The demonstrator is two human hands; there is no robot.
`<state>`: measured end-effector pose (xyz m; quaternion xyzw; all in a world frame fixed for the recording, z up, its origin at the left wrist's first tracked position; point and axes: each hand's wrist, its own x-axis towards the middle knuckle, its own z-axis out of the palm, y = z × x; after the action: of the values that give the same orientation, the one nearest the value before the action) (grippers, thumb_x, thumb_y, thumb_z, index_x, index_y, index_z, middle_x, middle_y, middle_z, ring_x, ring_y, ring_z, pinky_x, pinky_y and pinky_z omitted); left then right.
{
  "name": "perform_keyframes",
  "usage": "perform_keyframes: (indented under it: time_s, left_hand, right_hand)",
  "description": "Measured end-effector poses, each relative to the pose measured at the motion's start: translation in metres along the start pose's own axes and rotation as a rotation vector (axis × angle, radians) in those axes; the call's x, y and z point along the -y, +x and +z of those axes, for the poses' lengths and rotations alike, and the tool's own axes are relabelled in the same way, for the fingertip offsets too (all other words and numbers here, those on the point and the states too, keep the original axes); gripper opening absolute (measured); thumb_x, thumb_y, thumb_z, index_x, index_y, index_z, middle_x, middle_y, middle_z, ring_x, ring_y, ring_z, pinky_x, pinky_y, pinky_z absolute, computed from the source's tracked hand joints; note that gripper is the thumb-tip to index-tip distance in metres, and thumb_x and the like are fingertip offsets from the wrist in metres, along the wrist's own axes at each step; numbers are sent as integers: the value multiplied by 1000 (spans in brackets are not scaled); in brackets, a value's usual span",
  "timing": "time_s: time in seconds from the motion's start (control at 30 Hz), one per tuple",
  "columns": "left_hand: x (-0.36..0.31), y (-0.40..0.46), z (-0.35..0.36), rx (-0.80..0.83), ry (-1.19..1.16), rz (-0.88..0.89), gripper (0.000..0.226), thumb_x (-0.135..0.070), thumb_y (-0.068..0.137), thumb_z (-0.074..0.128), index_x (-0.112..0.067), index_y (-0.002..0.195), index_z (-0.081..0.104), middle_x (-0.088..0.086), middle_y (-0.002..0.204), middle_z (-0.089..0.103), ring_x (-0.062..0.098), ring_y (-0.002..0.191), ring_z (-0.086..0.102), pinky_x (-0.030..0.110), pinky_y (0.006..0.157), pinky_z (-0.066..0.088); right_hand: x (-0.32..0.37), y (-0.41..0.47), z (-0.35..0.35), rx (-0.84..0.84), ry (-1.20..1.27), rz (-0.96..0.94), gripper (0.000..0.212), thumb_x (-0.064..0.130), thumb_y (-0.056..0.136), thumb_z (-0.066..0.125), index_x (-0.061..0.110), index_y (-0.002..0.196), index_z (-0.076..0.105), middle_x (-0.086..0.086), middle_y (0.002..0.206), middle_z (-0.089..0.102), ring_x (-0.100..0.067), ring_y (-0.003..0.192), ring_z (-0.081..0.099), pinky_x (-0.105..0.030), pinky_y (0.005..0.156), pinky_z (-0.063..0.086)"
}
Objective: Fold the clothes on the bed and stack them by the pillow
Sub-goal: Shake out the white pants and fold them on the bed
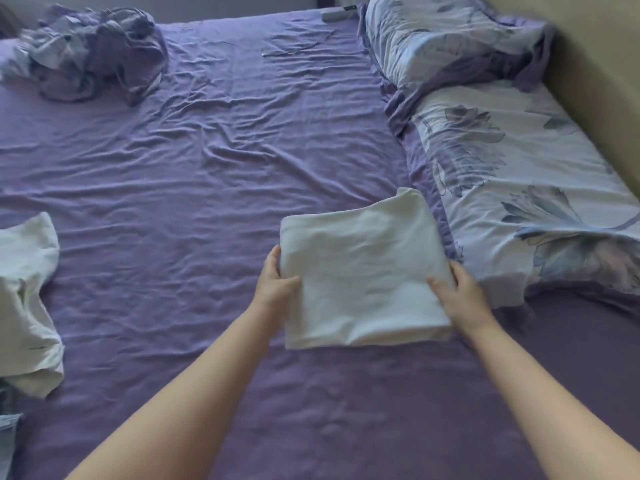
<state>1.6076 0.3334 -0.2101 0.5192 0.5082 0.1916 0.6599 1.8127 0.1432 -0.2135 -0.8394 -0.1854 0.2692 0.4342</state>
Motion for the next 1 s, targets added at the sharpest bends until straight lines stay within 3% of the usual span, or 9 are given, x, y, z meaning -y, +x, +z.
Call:
perform_keyframes:
  time_s: [0.07, 0.13, 0.2, 0.23, 0.3, 0.5, 0.73, 0.87, 1.0]
  left_hand:
    - [-1, 19, -1, 70, 15, -33, 82, 22, 79, 44, -19, 147, 22, 10, 123, 55, 15, 89, 58, 13, 60, 52]
    - [5, 32, 3, 140, 137, -30, 85, 16, 75, 52, -16, 148, 22, 7, 127, 54, 17, 100, 59, 18, 79, 54]
    - [19, 38, 11, 176, 611, 1, 86, -5, 78, 63, -21, 150, 18, 9, 147, 34, 30, 127, 42, 36, 107, 38]
    - [29, 37, 15, 164, 864, 13, 82, -17, 83, 64, -27, 150, 18, 8, 154, 17, 33, 135, 29, 38, 111, 30]
    - [47, 28, 22, 120, 1072, 42, 69, -32, 88, 60, -36, 147, 23, 7, 158, -5, 31, 141, 12, 41, 111, 27]
    - [89, -3, 22, -123, 873, -3, 60, -41, 90, 57, -43, 143, 30, 8, 158, 9, 29, 141, 13, 39, 112, 21]
    - [101, -22, 19, -143, 818, -15, 50, -34, 94, 50, -35, 142, 36, 11, 150, 31, 30, 135, 30, 38, 109, 29]
    - [97, -61, 16, -47, 795, -96, 54, -35, 96, 46, -25, 147, 27, 10, 152, 28, 23, 139, 28, 34, 109, 31]
    - [73, -111, 18, 31, 1035, -82, 59, -47, 95, 41, -23, 146, 27, -2, 148, 37, 18, 134, 37, 33, 107, 33]
  right_hand:
    - [-4, 20, 4, 8, -22, -14, 41, 9, 88, 56, 12, 128, 51, -7, 121, 60, -24, 107, 56, -36, 92, 44]
    - [-12, 31, 10, 43, -138, -2, 47, 4, 86, 55, 10, 132, 47, -12, 127, 57, -28, 114, 53, -36, 97, 40]
    - [-24, 32, 20, 84, -295, 9, 51, 4, 85, 57, 10, 135, 46, -14, 133, 52, -28, 120, 49, -33, 99, 35]
    - [-30, 30, 24, 80, -340, -10, 50, 4, 86, 58, 8, 134, 47, -16, 136, 49, -29, 123, 46, -32, 101, 32]
    - [-39, 25, 29, 48, -362, -52, 42, 6, 88, 58, 3, 129, 52, -20, 137, 45, -31, 127, 41, -30, 104, 27]
    - [-63, 14, 36, -29, -300, -26, 37, 13, 88, 61, 12, 125, 59, -20, 134, 48, -30, 125, 43, -34, 104, 30]
    - [-58, 3, 39, -44, -269, 42, 39, 11, 90, 57, 10, 129, 55, -20, 135, 45, -34, 123, 44, -35, 103, 30]
    - [-45, -31, 31, 139, -616, 39, 51, 20, 92, 51, 15, 141, 36, -23, 148, 24, -37, 131, 32, -38, 107, 29]
    - [-20, -85, 29, 305, -894, -93, 58, 42, 95, 41, 27, 147, 19, -8, 157, 8, -23, 143, 15, -36, 111, 23]
